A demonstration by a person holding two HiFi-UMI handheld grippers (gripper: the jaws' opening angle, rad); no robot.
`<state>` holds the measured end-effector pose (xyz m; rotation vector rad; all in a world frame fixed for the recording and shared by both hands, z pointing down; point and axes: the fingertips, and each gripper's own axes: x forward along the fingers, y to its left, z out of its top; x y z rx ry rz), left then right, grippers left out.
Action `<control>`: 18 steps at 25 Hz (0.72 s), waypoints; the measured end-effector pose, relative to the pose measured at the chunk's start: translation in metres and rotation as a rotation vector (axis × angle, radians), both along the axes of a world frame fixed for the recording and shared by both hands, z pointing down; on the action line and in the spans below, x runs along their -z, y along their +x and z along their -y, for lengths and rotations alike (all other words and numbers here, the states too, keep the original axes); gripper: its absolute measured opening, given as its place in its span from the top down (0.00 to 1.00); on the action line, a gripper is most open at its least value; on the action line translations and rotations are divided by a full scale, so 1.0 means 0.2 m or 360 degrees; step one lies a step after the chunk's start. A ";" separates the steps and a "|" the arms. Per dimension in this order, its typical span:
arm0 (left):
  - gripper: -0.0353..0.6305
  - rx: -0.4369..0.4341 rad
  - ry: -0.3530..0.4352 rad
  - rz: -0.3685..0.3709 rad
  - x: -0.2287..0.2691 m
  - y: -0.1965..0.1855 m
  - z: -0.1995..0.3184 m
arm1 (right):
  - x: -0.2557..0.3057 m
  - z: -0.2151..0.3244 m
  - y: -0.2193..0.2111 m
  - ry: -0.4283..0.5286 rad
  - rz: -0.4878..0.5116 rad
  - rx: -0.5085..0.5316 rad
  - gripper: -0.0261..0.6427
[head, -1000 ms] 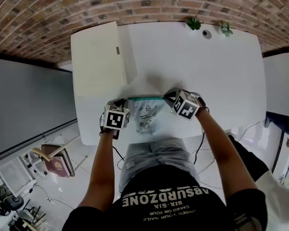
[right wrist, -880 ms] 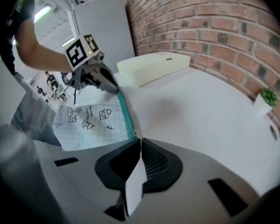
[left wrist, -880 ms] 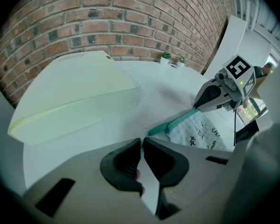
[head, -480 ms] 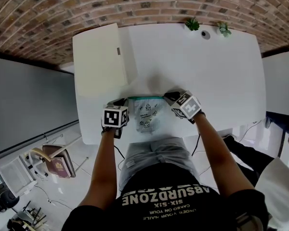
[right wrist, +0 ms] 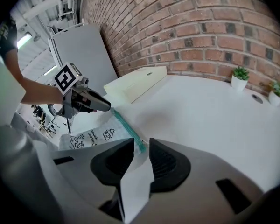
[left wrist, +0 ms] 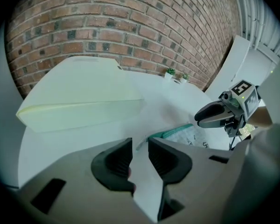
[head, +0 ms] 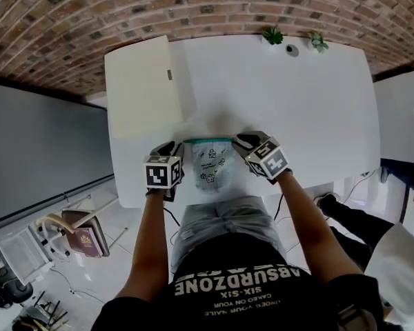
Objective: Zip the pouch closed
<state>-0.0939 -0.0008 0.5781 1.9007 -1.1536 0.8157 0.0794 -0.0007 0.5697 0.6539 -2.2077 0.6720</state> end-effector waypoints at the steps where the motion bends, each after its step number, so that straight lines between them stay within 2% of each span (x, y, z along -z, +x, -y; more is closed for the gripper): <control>1: 0.81 0.0008 0.0019 -0.0006 0.02 0.00 0.00 | 0.02 0.00 0.00 0.0023 0.0021 -0.0030 0.83; 10: 0.81 0.0107 0.0209 -0.0080 0.21 -0.01 0.02 | 0.27 0.05 -0.02 0.0112 0.0376 -0.0446 0.83; 14: 0.82 0.0114 0.0305 -0.0117 0.32 0.02 0.01 | 0.38 0.04 -0.02 0.0175 0.0451 -0.0542 0.85; 18: 0.86 0.0089 0.0383 -0.0128 0.41 0.06 -0.02 | 0.47 0.01 -0.03 0.0226 0.0485 -0.0590 0.91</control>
